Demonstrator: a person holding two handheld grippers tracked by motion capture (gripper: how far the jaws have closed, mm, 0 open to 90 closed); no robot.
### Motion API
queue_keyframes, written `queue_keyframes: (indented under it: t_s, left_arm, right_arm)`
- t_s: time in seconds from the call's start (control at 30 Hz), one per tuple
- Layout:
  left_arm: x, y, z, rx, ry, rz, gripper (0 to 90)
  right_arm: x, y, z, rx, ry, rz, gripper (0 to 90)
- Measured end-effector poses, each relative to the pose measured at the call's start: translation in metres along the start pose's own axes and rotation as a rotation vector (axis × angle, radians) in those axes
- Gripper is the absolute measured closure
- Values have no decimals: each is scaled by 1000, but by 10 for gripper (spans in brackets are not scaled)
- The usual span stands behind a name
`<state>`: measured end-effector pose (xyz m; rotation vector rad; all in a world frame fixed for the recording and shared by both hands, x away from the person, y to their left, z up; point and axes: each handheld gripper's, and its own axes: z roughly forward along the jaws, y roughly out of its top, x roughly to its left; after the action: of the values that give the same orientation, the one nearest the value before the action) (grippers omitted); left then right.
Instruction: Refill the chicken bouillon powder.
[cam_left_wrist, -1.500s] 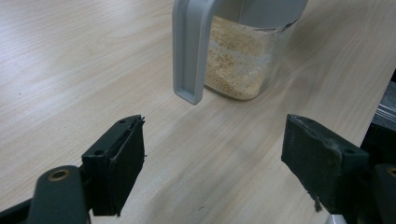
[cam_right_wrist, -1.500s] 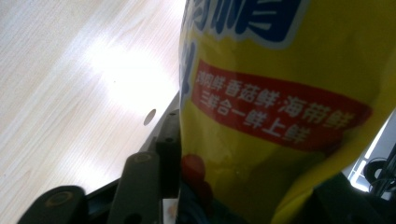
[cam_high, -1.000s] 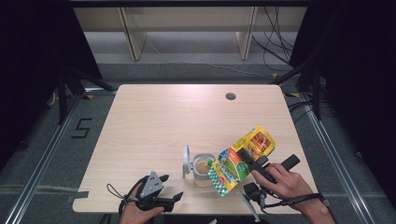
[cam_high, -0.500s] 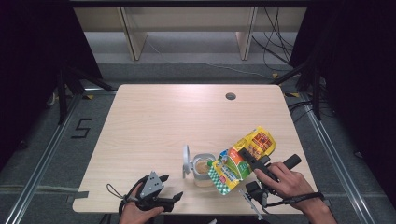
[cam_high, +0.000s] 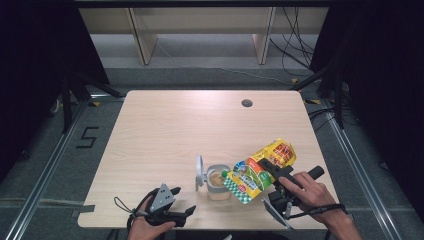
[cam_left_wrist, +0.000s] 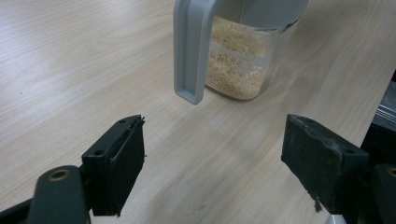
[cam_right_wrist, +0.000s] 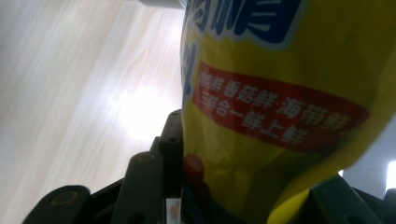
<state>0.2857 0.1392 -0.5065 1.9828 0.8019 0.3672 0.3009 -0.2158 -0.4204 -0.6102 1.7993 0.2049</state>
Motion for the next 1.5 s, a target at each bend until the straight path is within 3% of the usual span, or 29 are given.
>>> queue_keyframes:
  t_s: [0.03,0.07,0.1,0.23,0.37,0.43,0.47,0.5,0.53,0.57,0.6,0.63,0.67,0.7,0.77,0.8,0.83,0.87,0.9,0.93,0.97,1.03,1.1,1.13,1.23,1.3,1.33,1.37,1.5]
  left_arm:
    - [0,0,0,-3,-1,-1,207]
    - [-1,0,0,-6,2,-8,207]
    - [-1,0,1,-6,0,-9,207]
    - [-1,0,1,-6,0,-9,207]
    - [-1,0,0,-7,1,-10,207]
    - [-1,0,0,-7,1,-8,207]
    - [-1,0,0,-7,2,-8,207]
    - [1,0,-1,4,6,4,207]
    - [0,0,0,1,7,-2,207]
    - [2,0,-1,13,12,13,207]
    - [2,0,-1,14,12,13,208]
    - [2,0,-1,15,12,15,207]
    - [1,0,-1,10,10,8,207]
    - [2,0,-1,14,11,14,207]
    - [0,0,0,7,6,-3,207]
    - [1,0,0,6,1,2,207]
    - [1,0,0,6,-1,-1,207]
    - [0,-1,1,-6,-1,-15,207]
    - [2,0,0,22,9,16,207]
    - [2,0,0,21,8,15,207]
    - [0,-1,1,-1,-1,-11,207]
    - [0,-1,1,-1,0,-10,207]
    - [1,-1,1,3,-2,-5,207]
    - [1,-1,1,5,1,-2,207]
    - [1,-1,0,7,5,-4,207]
    - [2,-1,1,6,1,-2,207]
    - [1,-1,1,5,-2,-5,207]
    - [1,-1,1,5,-3,-6,207]
    - [1,-1,2,10,1,-12,207]
  right_arm:
    - [-2,-1,1,-23,-7,-7,622]
    - [1,-2,0,-17,0,30,622]
    - [-1,-4,0,-34,-9,23,623]
    - [1,-8,1,-52,-6,72,623]
    - [8,-11,0,-72,18,168,624]
    - [9,-15,3,-108,12,181,624]
    - [11,-17,4,-114,25,200,625]
    - [17,-19,4,-95,45,276,626]
    - [14,-22,6,-127,24,226,626]
    - [18,-23,4,-115,46,289,627]
    - [20,-25,6,-125,39,301,628]
    - [26,-27,5,-118,36,373,630]
    - [20,-29,6,-140,32,287,631]
    - [25,-29,2,-111,49,373,632]
    - [26,-33,1,-129,42,374,634]
    - [29,-34,-1,-129,50,418,636]
    - [28,-36,0,-153,47,382,636]
    - [30,-37,1,-172,47,408,637]
    - [29,-39,2,-196,50,386,637]
    - [33,-38,-2,-157,60,460,639]
    - [33,-39,-1,-166,60,475,640]
    - [31,-41,0,-178,56,461,640]
    - [33,-42,1,-189,50,527,642]
    - [32,-43,1,-208,51,523,642]
    - [34,-46,1,-209,49,603,645]
    - [33,-50,2,-250,45,646,647]
    - [35,-51,3,-251,62,715,648]
    - [37,-53,4,-265,62,754,650]
    - [40,-61,12,-275,55,853,657]
